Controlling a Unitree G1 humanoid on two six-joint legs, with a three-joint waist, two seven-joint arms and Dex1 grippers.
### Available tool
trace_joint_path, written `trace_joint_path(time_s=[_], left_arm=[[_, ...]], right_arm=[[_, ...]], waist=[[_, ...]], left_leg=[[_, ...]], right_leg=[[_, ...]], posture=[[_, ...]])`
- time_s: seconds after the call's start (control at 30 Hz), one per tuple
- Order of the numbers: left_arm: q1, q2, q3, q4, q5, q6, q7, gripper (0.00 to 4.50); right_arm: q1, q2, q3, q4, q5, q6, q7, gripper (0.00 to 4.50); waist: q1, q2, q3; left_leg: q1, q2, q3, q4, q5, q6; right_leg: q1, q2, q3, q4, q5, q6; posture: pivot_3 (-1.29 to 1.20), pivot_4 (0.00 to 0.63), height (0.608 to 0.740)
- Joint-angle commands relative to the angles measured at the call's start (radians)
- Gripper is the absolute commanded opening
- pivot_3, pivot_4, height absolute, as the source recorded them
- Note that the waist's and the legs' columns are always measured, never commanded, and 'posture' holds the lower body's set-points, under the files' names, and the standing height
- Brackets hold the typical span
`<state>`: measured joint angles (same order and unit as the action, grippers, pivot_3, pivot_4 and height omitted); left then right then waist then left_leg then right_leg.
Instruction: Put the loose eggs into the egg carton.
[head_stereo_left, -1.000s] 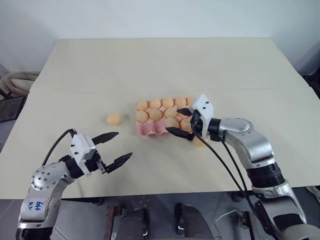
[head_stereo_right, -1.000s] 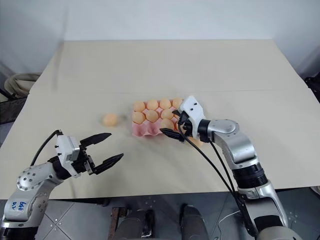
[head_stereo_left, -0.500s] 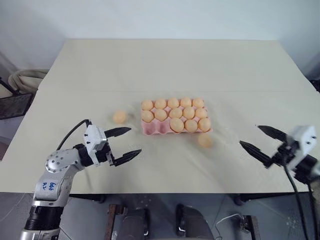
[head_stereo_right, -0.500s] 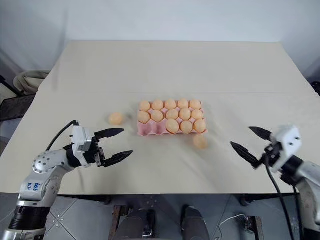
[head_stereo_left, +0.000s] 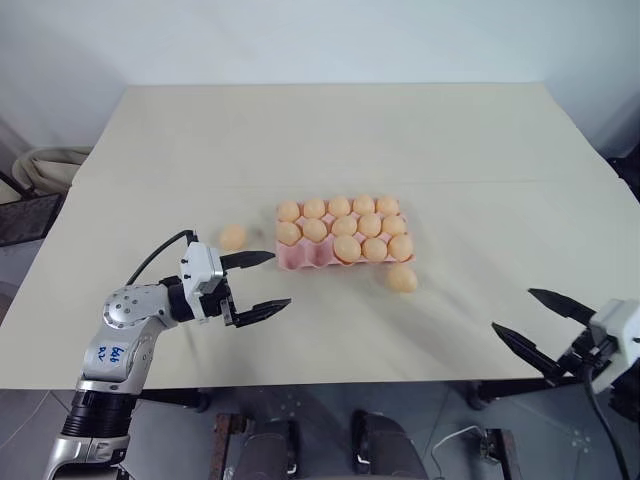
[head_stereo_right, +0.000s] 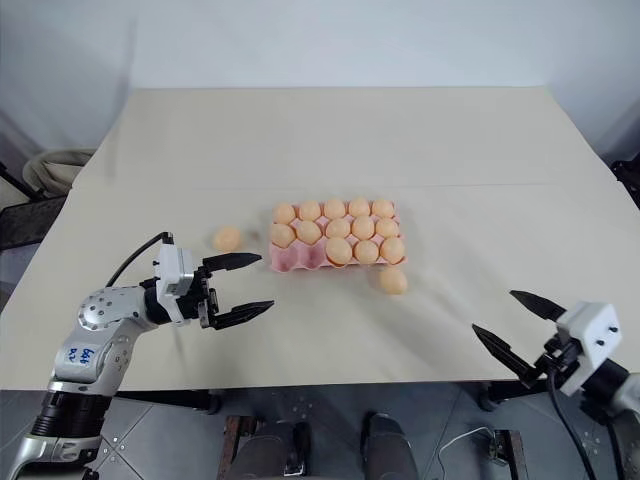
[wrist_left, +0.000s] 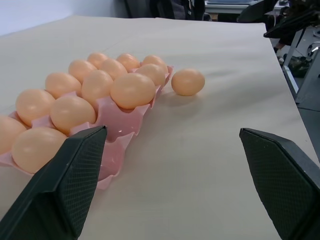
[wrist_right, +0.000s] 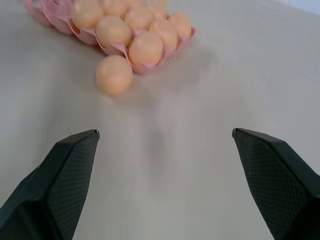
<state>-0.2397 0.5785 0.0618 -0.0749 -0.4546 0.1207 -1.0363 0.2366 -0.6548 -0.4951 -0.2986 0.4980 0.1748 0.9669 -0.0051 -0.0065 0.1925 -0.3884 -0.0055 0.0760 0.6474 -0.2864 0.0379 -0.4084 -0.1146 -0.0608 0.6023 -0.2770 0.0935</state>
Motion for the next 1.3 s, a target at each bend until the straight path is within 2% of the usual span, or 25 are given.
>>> trace_joint_path(time_s=[0.03, 0.2, 0.37, 0.6, 0.73, 0.83, 1.03, 1.17, 1.3], left_arm=[[0.042, 0.017, 0.04, -0.052, -0.002, -0.016, 0.019, 4.5], [0.112, 0.027, 0.077, -0.109, -0.013, -0.005, 0.055, 4.5], [0.177, 0.024, 0.098, -0.177, -0.02, 0.015, 0.093, 4.5], [0.225, 0.026, 0.115, -0.234, -0.029, 0.035, 0.13, 4.5], [0.231, 0.026, 0.118, -0.247, -0.03, 0.042, 0.139, 4.5], [0.232, 0.026, 0.118, -0.251, -0.03, 0.045, 0.142, 4.5], [0.236, 0.027, 0.125, -0.248, -0.029, 0.04, 0.144, 4.5], [0.255, 0.034, 0.159, -0.241, -0.032, 0.032, 0.145, 4.5], [0.283, 0.033, 0.19, -0.235, -0.029, 0.023, 0.149, 4.5]], right_arm=[[-0.107, -0.073, 0.094, -0.068, 0.04, 0.178, -0.052, 4.46], [-0.269, -0.105, 0.231, -0.085, 0.071, 0.405, -0.134, 4.46], [-0.389, -0.082, 0.376, -0.044, 0.011, 0.485, -0.189, 4.46], [-0.454, -0.026, 0.485, 0.057, -0.074, 0.476, -0.244, 4.46], [-0.481, 0.035, 0.497, 0.117, -0.111, 0.432, -0.273, 4.46], [-0.489, 0.074, 0.495, 0.137, -0.119, 0.404, -0.281, 3.86], [-0.469, 0.07, 0.494, 0.105, -0.116, 0.39, -0.243, 1.84], [-0.486, 0.047, 0.486, -0.012, -0.039, 0.459, -0.187, 1.84], [-0.59, 0.089, 0.533, -0.062, -0.022, 0.539, -0.221, 1.84]], waist=[[0.001, 0.0, 0.0], [0.005, 0.0, 0.0], [0.005, 0.0, 0.0], [0.004, 0.0, 0.0], [0.003, 0.0, 0.0], [0.001, 0.0, 0.0], [0.002, 0.0, 0.0], [0.0, 0.0, 0.0], [-0.006, 0.0, 0.0]], left_leg=[[0.0, 0.0, 0.0, 0.0, 0.0, 0.0], [-0.001, 0.001, 0.0, 0.0, 0.0, -0.001], [-0.004, 0.001, 0.0, -0.001, -0.001, 0.0], [-0.006, 0.001, 0.0, -0.001, -0.002, 0.0], [-0.006, 0.001, 0.0, 0.0, -0.002, 0.0], [-0.006, 0.001, 0.0, 0.0, -0.002, 0.0], [-0.005, 0.001, 0.0, 0.0, -0.002, 0.0], [-0.006, 0.001, 0.0, -0.001, -0.002, 0.0], [-0.006, 0.001, 0.0, 0.0, -0.002, 0.0]], right_leg=[[0.0, 0.0, 0.0, 0.0, 0.0, 0.0], [-0.002, 0.0, 0.0, 0.001, -0.001, -0.002], [-0.004, 0.0, 0.0, -0.002, -0.001, -0.002], [-0.004, 0.0, -0.002, -0.006, -0.001, -0.001], [-0.004, 0.0, -0.003, -0.005, 0.0, -0.001], [-0.004, 0.0, -0.002, -0.004, 0.0, -0.001], [-0.004, 0.0, -0.002, -0.003, 0.0, -0.001], [-0.005, 0.0, -0.003, -0.003, 0.0, -0.001], [-0.005, 0.0, -0.002, -0.002, 0.0, -0.001]], posture=[[0.0, 0.15, 0.74], [0.0, 0.15, 0.74], [0.0, 0.15, 0.74], [0.0, 0.15, 0.74], [0.0, 0.15, 0.74], [0.0, 0.15, 0.74], [0.0, 0.15, 0.74], [0.0, 0.15, 0.74], [0.0, 0.15, 0.74]])
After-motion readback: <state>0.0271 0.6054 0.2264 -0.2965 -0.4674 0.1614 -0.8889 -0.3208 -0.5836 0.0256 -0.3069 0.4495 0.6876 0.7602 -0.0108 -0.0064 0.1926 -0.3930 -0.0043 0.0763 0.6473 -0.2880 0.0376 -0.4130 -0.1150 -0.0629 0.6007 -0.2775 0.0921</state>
